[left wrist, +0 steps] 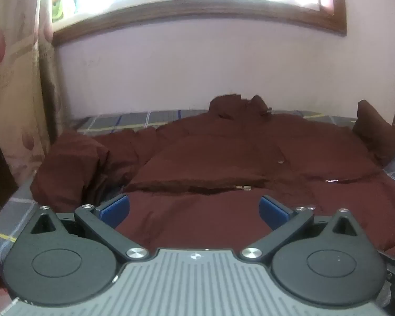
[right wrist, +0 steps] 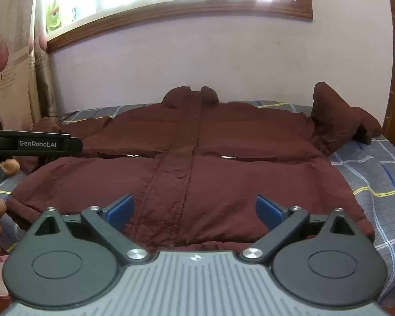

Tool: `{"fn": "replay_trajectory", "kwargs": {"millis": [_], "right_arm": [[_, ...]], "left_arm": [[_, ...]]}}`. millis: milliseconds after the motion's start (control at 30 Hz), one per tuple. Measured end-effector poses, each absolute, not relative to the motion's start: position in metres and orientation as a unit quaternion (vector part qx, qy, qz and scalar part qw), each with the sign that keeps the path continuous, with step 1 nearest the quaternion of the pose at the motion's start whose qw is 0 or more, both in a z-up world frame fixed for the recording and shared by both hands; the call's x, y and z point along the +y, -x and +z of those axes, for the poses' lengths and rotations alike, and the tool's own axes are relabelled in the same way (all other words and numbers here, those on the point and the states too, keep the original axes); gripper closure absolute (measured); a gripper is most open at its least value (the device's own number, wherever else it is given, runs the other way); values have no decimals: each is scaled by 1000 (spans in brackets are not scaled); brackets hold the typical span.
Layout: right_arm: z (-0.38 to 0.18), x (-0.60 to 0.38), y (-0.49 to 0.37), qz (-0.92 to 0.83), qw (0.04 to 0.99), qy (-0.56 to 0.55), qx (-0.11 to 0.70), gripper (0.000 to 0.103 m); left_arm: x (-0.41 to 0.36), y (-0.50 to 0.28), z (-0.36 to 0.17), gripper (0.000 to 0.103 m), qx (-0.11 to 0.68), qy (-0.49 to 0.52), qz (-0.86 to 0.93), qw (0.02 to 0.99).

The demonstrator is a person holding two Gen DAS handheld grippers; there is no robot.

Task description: Fold large clothes

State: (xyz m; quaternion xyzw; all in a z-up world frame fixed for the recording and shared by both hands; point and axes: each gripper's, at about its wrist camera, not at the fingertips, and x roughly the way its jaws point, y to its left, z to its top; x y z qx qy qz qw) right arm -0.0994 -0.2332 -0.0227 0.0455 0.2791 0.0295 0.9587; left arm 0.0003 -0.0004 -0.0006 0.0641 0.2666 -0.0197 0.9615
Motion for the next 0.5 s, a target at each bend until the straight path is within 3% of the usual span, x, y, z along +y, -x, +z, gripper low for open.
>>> {"fn": "replay_trajectory", "kwargs": {"millis": [500], "right_arm": [[-18, -233, 99, 28, 953, -60, 296, 4]], "left_arm": [[12, -10, -13, 0, 304, -47, -6, 951]]}}
